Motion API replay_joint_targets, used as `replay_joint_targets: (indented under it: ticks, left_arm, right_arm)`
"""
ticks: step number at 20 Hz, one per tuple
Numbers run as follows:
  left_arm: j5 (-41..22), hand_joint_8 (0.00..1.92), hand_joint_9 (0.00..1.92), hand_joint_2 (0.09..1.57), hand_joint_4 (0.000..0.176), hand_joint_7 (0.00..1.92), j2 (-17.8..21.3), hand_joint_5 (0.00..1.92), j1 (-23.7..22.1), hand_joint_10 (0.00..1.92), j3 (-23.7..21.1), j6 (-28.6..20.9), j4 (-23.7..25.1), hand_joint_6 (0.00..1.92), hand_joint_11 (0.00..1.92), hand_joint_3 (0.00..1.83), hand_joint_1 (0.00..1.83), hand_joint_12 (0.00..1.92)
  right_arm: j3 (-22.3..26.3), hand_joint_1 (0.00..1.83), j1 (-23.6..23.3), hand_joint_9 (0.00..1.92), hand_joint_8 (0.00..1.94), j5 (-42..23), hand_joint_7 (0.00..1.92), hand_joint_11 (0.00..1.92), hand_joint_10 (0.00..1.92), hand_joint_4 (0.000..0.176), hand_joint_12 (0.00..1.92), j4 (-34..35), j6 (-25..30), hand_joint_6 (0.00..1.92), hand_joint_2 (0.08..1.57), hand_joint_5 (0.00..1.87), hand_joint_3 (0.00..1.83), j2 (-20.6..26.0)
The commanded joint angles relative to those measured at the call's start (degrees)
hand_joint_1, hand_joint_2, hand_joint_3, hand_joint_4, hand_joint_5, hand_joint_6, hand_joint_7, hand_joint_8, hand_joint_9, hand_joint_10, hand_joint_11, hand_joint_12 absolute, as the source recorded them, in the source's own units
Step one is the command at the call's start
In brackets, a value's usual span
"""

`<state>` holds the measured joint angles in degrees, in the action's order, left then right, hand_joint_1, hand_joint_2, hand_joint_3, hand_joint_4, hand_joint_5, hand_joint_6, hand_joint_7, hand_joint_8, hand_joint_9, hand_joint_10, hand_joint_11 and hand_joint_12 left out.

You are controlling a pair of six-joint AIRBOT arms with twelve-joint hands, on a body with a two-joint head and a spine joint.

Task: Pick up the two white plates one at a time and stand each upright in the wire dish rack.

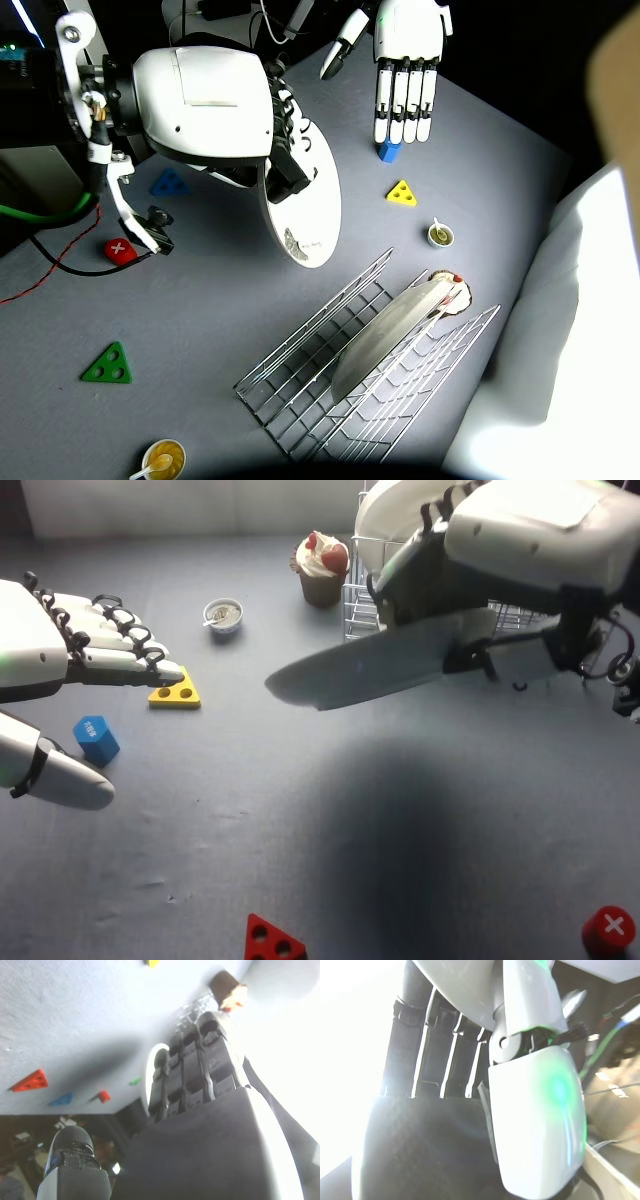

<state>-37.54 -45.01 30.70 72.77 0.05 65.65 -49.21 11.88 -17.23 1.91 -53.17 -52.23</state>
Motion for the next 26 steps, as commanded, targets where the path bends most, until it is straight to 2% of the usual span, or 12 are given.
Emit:
replay_joint_targets:
  ticks: [1, 4, 6, 8, 12, 14, 17, 21, 26]
  left_arm:
    - [-1.9, 0.01, 0.17, 1.00, 0.000, 0.18, 0.3, 0.15, -0.7, 0.01, -0.1, -0.1, -2.5, 0.01, 0.18, 0.00, 0.00, 0.01]
    - [-1.6, 0.01, 0.16, 1.00, 0.000, 0.18, 0.2, 0.14, -0.7, 0.01, -0.1, -0.1, -1.8, 0.00, 0.16, 0.00, 0.00, 0.00]
    - [-1.6, 0.01, 0.18, 1.01, 0.000, 0.19, 0.2, 0.15, -0.7, 0.01, -0.1, -0.1, -1.7, 0.01, 0.17, 0.00, 0.00, 0.01]
    - [-1.5, 0.00, 0.17, 1.01, 0.000, 0.18, 0.2, 0.14, -0.7, 0.00, -0.1, -0.1, -1.7, 0.00, 0.16, 0.00, 0.00, 0.00]
    - [-1.4, 0.00, 0.18, 1.00, 0.000, 0.19, 0.0, 0.15, -0.7, 0.00, -0.1, -0.1, -1.4, 0.00, 0.17, 0.00, 0.00, 0.01]
    - [-1.3, 0.00, 0.16, 1.01, 0.000, 0.16, 0.0, 0.14, -0.7, 0.00, -0.2, -0.1, -1.2, 0.00, 0.16, 0.00, 0.00, 0.00]
    - [-1.3, 0.01, 0.18, 1.01, 0.000, 0.18, -0.1, 0.13, -0.7, 0.01, -0.2, -0.1, -1.2, 0.00, 0.17, 0.00, 0.00, 0.01]
    - [-1.2, 0.01, 0.18, 1.00, 0.000, 0.19, -0.1, 0.14, -0.7, 0.01, -0.2, -0.1, -0.8, 0.00, 0.17, 0.00, 0.00, 0.01]
    - [-1.1, 0.00, 0.16, 1.00, 0.000, 0.16, -0.2, 0.12, -0.7, 0.00, -0.4, -0.1, -0.7, 0.00, 0.16, 0.00, 0.00, 0.01]
  right_arm:
    - [0.1, 1.50, -1.6, 1.18, 0.55, -6.3, 1.10, 1.06, 0.63, 0.000, 1.28, 1.2, 0.3, 0.92, 1.04, 0.95, 0.00, 0.6]
    - [-0.2, 1.50, -3.1, 1.14, 0.59, -3.9, 1.08, 1.04, 0.69, 0.000, 1.31, 4.8, 0.3, 1.00, 1.05, 0.91, 0.00, 1.1]
    - [-1.0, 1.49, -4.3, 1.10, 0.53, -0.9, 1.10, 1.02, 0.75, 0.000, 1.33, 9.7, 0.3, 1.02, 1.06, 0.91, 0.00, 1.1]
    - [-2.4, 1.49, -5.8, 1.09, 0.56, 2.2, 1.09, 1.01, 0.76, 0.000, 1.34, 14.9, 0.3, 1.03, 1.06, 0.90, 0.00, 1.1]
    - [-5.5, 1.49, -8.5, 1.09, 0.54, 7.2, 1.10, 1.01, 0.76, 0.000, 1.34, 22.5, 0.3, 1.04, 1.06, 0.90, 0.00, 1.1]
    - [-7.0, 1.49, -9.0, 1.09, 0.60, 8.7, 1.06, 1.01, 0.77, 0.000, 1.34, 25.6, 0.3, 1.06, 1.06, 0.89, 0.00, 0.8]
    - [-9.8, 1.50, -10.2, 1.11, 0.53, 11.7, 1.10, 1.03, 0.73, 0.000, 1.31, 31.2, 0.2, 1.01, 1.05, 0.93, 0.00, 0.1]
    - [-11.9, 1.50, -12.8, 1.11, 0.47, 13.5, 1.13, 1.04, 0.72, 0.000, 1.29, 32.2, 0.2, 0.98, 1.05, 0.96, 0.00, -0.1]
    - [-13.6, 1.50, -14.7, 1.11, 0.53, 14.8, 1.10, 1.03, 0.71, 0.000, 1.29, 31.2, 0.2, 1.01, 1.05, 0.94, 0.00, -0.2]
